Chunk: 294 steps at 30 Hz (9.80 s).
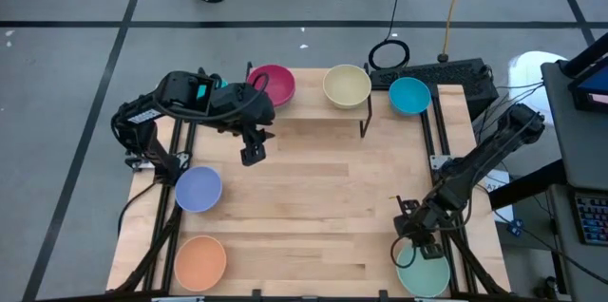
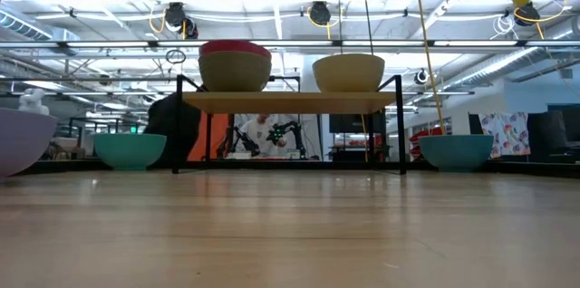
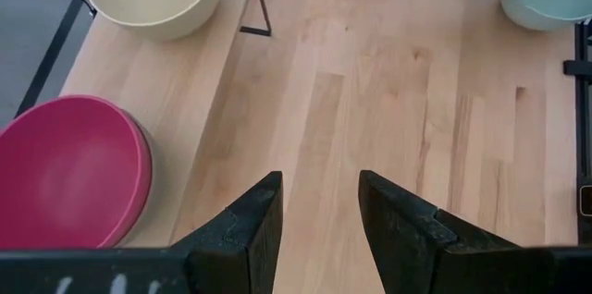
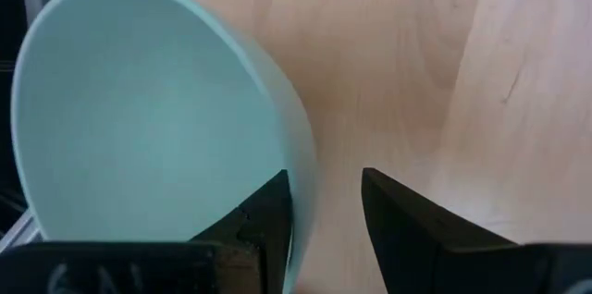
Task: Place and stack bowls onto a shelf
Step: Stack the green bowl on top of the yellow bowl on the shelf, then stack the blue bowl on top of the green bowl on the shelf
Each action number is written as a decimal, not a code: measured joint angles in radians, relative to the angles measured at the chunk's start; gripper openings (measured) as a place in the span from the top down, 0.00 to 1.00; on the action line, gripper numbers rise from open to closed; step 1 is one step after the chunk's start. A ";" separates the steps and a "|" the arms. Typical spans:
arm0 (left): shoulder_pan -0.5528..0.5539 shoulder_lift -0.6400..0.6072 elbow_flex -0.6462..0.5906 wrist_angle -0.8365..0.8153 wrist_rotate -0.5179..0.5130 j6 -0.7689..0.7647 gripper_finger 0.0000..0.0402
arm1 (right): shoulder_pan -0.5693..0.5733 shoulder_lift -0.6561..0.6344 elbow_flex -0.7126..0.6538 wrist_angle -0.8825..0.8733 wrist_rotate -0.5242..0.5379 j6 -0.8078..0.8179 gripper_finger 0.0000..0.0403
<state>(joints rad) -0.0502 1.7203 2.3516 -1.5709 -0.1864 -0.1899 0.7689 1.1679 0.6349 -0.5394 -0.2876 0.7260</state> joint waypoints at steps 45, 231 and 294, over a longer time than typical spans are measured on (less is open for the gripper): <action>0.000 0.000 0.000 0.000 -0.104 0.030 0.63 | -0.301 0.000 0.634 -0.772 0.316 -0.310 1.00; 0.252 0.000 0.000 0.000 -0.126 -0.016 0.63 | -1.711 0.156 0.926 -0.738 0.336 -0.795 0.73; 0.252 0.000 0.000 0.000 -0.126 -0.029 0.63 | -1.876 0.368 0.391 -0.363 0.239 -1.244 0.83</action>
<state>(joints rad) 0.2016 1.7206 2.3516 -1.5711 -0.3122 -0.2188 -1.1069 1.5360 1.0260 -0.9020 -0.0486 -0.5179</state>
